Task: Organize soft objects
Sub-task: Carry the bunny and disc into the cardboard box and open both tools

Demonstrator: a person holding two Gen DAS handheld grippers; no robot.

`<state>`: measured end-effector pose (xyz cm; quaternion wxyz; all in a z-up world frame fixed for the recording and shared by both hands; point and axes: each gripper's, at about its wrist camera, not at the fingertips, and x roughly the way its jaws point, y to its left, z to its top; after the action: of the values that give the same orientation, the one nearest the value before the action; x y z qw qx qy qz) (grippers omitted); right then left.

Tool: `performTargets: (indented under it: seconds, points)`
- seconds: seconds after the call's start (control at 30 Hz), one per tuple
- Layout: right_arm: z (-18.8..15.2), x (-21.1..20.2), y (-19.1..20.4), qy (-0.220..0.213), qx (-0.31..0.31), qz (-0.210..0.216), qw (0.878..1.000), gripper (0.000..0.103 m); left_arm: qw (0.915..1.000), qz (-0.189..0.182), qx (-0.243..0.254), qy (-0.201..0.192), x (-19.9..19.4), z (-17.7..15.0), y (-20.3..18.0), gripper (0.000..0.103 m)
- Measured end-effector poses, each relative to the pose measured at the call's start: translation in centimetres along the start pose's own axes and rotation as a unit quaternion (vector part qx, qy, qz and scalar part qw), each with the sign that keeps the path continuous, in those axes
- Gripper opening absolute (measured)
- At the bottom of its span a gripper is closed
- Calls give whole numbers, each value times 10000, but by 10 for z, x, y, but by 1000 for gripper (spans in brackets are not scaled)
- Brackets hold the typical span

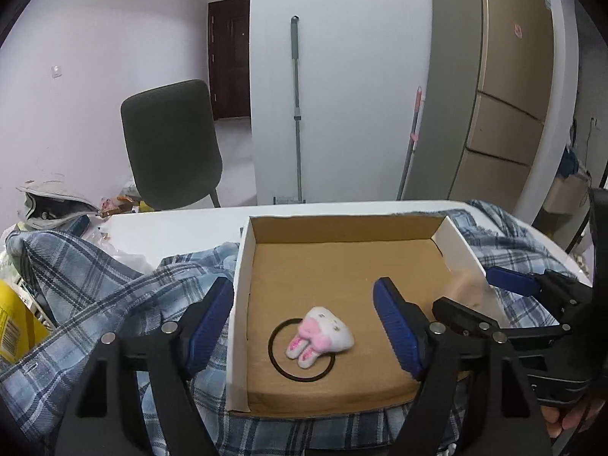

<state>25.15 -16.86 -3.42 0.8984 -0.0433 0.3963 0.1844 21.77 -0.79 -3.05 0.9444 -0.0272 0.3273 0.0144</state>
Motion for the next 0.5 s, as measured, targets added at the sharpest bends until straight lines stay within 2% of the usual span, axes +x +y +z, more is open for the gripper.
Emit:
performTargets:
  seconds: [0.27, 0.5]
  points:
    - [13, -31, -1, -372, 10, -28, 9993, 82, 9994, -15, -94, -336, -29, 14, 3, 78]
    - [26, -97, 2, -926, -104, -31, 9956, 86, 9957, -87, -84, -916, -97, 31, 3, 78]
